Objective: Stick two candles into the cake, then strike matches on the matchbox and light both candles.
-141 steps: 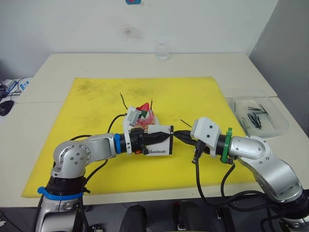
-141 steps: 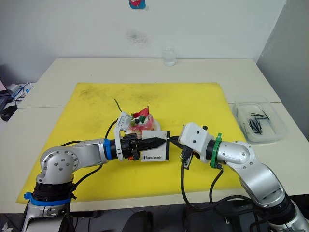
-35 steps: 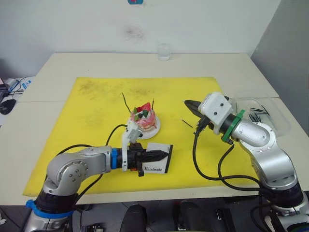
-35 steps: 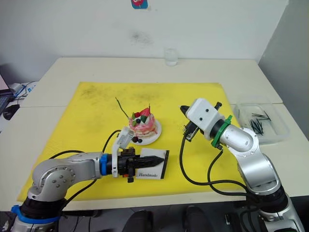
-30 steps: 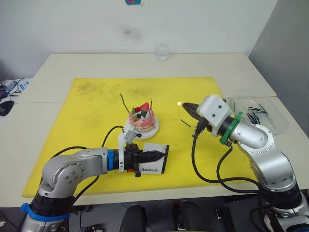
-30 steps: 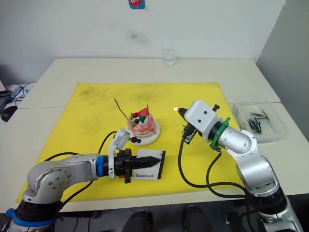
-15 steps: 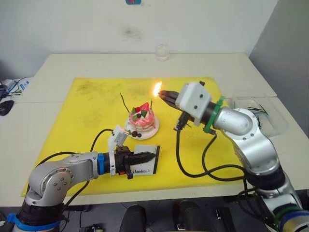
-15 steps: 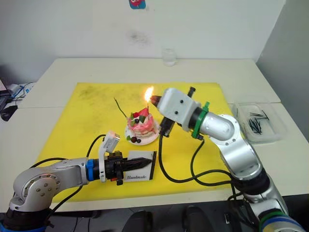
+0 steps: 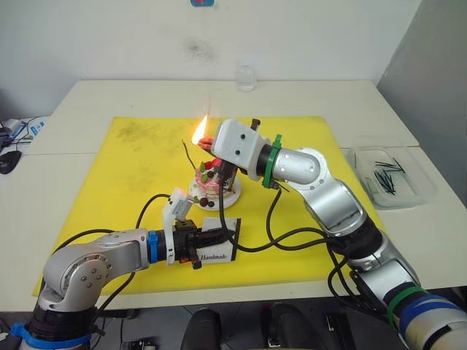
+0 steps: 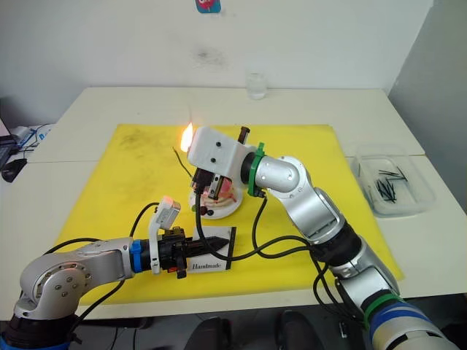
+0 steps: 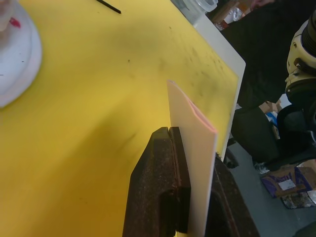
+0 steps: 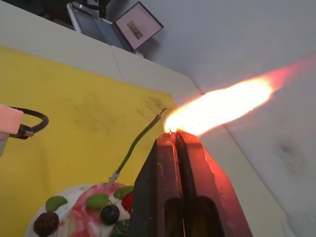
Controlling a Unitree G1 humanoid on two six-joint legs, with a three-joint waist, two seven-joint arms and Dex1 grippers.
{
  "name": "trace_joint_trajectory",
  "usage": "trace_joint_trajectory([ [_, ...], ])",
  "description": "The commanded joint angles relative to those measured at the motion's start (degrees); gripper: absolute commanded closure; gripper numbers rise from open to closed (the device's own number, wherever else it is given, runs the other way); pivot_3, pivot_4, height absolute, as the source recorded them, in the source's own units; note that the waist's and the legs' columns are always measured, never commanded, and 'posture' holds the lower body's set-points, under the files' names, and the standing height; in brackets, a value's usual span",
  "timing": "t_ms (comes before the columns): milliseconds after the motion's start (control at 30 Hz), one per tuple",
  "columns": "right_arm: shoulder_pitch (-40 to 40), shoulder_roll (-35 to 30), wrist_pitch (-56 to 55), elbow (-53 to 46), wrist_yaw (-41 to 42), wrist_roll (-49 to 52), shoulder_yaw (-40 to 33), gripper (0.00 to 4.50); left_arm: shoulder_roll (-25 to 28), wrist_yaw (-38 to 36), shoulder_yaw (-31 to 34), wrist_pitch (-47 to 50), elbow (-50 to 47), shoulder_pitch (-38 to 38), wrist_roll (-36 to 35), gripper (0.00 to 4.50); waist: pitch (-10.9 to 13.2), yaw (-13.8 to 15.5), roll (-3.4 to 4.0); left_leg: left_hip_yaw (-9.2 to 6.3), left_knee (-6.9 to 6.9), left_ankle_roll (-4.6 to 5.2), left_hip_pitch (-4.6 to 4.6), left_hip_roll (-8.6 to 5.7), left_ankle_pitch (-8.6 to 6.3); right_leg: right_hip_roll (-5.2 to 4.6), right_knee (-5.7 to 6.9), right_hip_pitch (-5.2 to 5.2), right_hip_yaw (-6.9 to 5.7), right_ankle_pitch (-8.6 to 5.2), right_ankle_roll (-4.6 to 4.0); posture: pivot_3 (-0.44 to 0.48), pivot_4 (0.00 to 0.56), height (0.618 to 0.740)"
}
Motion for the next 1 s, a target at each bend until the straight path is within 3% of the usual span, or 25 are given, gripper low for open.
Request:
trace_joint_trajectory([
  [33,-1.9,1.1,-2.2,1.3,0.8,-1.0,0.3,4.47,0.0,-0.1,0.7,-1.1,-1.0,0.1,-0.1,4.5,0.0,0.0,0.0,0.0,0.0,0.0,-0.01,0.0,0.0,-0.01,0.0,0.0,0.0,0.0,0.0,0.0,0.15,0.74],
  [1000,-3.6,5.8,-10.7,12.0,1.5,-5.3,0.0,4.47,-1.1,0.0,-0.6,-1.6,-0.8,-1.0,0.4,4.5,0.0,0.0,0.0,0.0,-0.01,0.0,0.0,0.01,0.0,-0.03,0.01,-0.01,0.0,0.0,0.0,0.0,0.15,0.74],
])
